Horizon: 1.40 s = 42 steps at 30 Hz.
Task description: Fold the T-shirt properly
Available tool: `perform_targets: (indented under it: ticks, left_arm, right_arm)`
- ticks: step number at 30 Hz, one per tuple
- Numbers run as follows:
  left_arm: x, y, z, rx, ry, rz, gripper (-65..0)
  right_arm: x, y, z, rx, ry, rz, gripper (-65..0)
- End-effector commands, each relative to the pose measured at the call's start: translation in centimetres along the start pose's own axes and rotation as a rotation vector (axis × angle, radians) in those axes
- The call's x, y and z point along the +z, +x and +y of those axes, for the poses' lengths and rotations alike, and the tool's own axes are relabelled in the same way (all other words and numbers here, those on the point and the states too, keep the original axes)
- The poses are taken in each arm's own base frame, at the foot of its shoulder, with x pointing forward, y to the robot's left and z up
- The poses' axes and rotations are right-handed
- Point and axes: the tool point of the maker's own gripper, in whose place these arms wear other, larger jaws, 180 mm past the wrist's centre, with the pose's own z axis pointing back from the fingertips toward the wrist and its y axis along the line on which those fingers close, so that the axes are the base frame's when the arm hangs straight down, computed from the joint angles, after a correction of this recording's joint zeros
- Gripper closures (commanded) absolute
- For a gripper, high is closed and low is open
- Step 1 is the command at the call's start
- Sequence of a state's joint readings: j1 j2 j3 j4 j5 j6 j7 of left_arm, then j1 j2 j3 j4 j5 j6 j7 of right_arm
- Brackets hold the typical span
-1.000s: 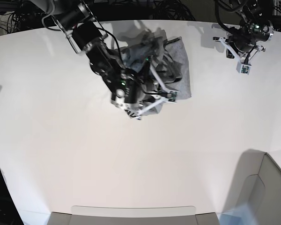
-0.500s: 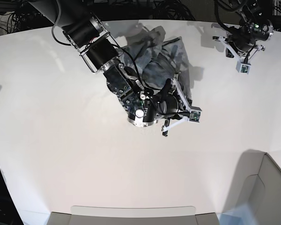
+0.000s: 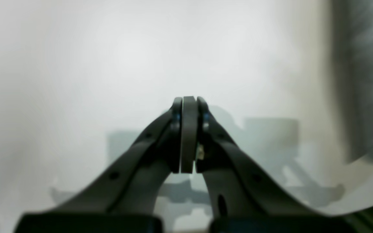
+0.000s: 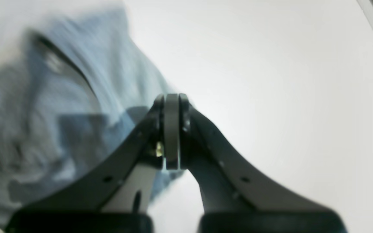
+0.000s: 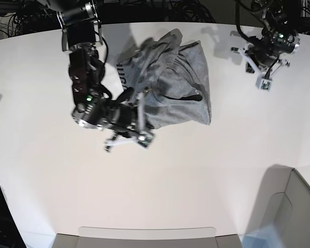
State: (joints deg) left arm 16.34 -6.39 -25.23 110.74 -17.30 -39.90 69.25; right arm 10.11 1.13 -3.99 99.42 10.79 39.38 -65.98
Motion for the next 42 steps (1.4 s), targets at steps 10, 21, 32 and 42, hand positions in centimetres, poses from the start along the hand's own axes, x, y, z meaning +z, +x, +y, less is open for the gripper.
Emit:
perform_targets:
  ticks: [10,21,32,42]
  left_arm:
    - [-0.1,6.5,-9.8,-0.252,-0.219,-0.153,0.0]
    - [1.0,9.5,-19.3,-0.477,-0.425,-0.245,0.0]
    - [-0.3,7.3,-18.9,-0.751,-0.377,-0.154,0.0]
    - [-0.3,1.9,-7.0,-0.649,-0.148,-0.001,0.0]
  right_arm:
    - [3.9,-8.9,-4.6,-0.121,-0.129,0.169,0.0]
    - [3.6,-11.2,-2.5,-0.148,-0.086,0.210,0.0]
    - [3.6,-11.2,-2.7,-0.144,-0.092,0.212,0.0]
    - [3.6,-11.2,-2.6,-0.146,-0.089,0.213,0.0]
